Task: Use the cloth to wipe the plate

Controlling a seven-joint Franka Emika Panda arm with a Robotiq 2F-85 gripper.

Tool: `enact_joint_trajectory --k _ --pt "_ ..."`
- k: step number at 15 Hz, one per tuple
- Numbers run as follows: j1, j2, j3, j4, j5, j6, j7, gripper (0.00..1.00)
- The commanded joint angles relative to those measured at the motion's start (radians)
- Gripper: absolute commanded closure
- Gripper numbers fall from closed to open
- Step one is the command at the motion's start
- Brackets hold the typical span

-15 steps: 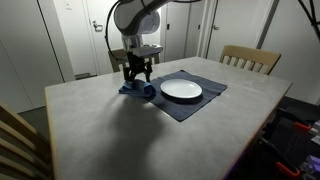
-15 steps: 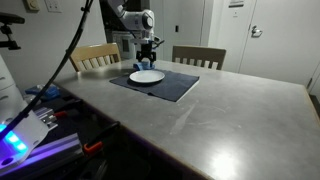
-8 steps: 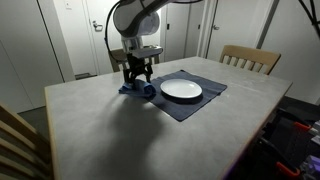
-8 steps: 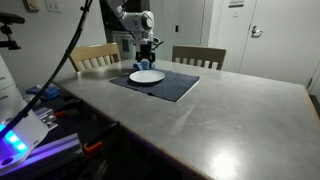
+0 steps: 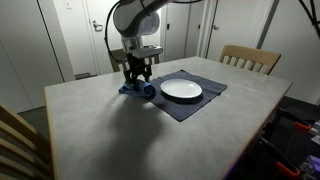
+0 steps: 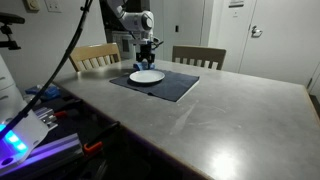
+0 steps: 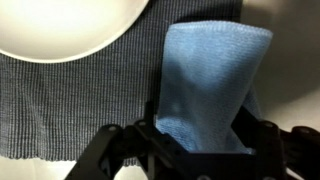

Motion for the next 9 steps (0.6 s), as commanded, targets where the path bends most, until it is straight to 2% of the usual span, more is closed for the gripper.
enact_joint_trajectory --k 1,7,9 --pt "0.001 -0.008 -0.001 -0.009 -0.001 -0.002 0.003 0.51" --pt "0.006 -0.012 -0.002 -0.009 -0.004 -0.003 0.007 0.93" --pt "0.008 -0.018 -0.003 -0.016 -0.005 0.000 0.009 1.00"
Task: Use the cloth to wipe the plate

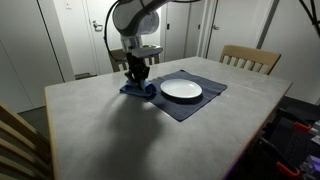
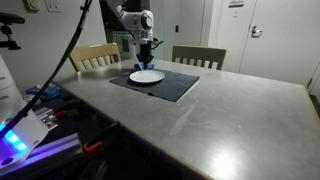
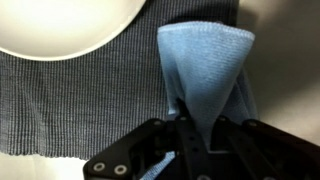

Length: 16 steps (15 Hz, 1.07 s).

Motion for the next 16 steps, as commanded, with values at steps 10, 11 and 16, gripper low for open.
enact_joint_trajectory --k 10,11,16 --pt "0.017 -0.110 -0.008 -0.145 -0.020 0.049 0.003 0.97" --pt "0.015 -0.128 -0.007 -0.170 -0.020 0.062 0.002 0.97" --pt "0.014 -0.222 -0.008 -0.330 -0.022 0.155 0.009 0.97"
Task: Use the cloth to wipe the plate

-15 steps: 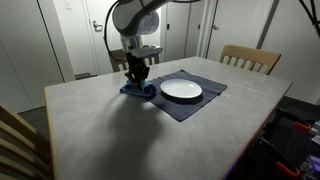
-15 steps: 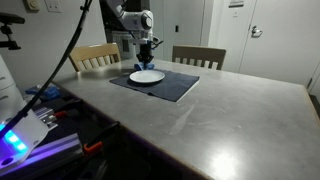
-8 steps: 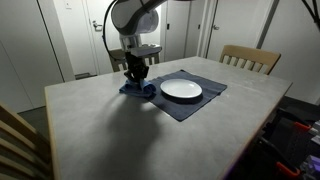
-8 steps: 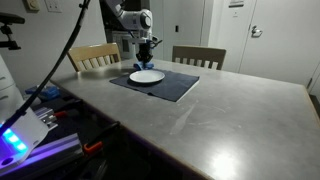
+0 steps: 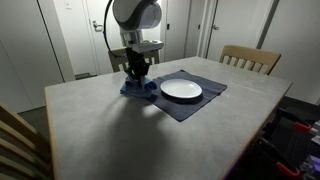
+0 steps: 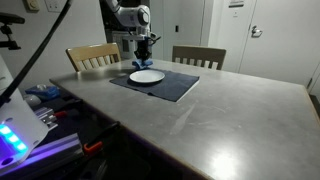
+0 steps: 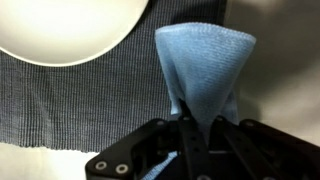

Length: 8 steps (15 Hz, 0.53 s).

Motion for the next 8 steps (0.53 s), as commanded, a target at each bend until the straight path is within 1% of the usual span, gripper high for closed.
enact_joint_trajectory --k 1,5,8 --pt "0.006 -0.125 -0.011 -0.209 -0.016 0.105 0.011 0.97" --pt "0.009 -0.220 -0.025 -0.387 -0.048 0.234 0.014 0.97" --pt "0.010 -0.293 -0.043 -0.517 -0.118 0.396 0.006 0.97"
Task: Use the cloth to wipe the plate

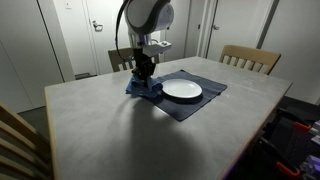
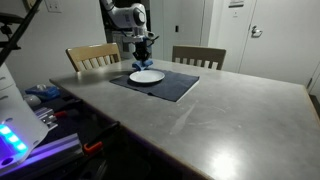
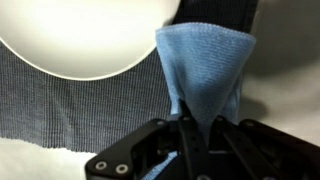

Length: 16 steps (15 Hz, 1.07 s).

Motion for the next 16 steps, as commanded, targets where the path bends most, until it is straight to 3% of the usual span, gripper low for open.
enact_joint_trajectory --k 1,9,16 --pt "0.008 -0.145 -0.031 -0.233 -0.073 0.201 0.002 0.97" --pt "-0.027 -0.403 -0.059 -0.604 -0.105 0.384 -0.004 0.97" --pt "-0.094 -0.529 -0.053 -0.829 -0.096 0.422 -0.067 0.97"
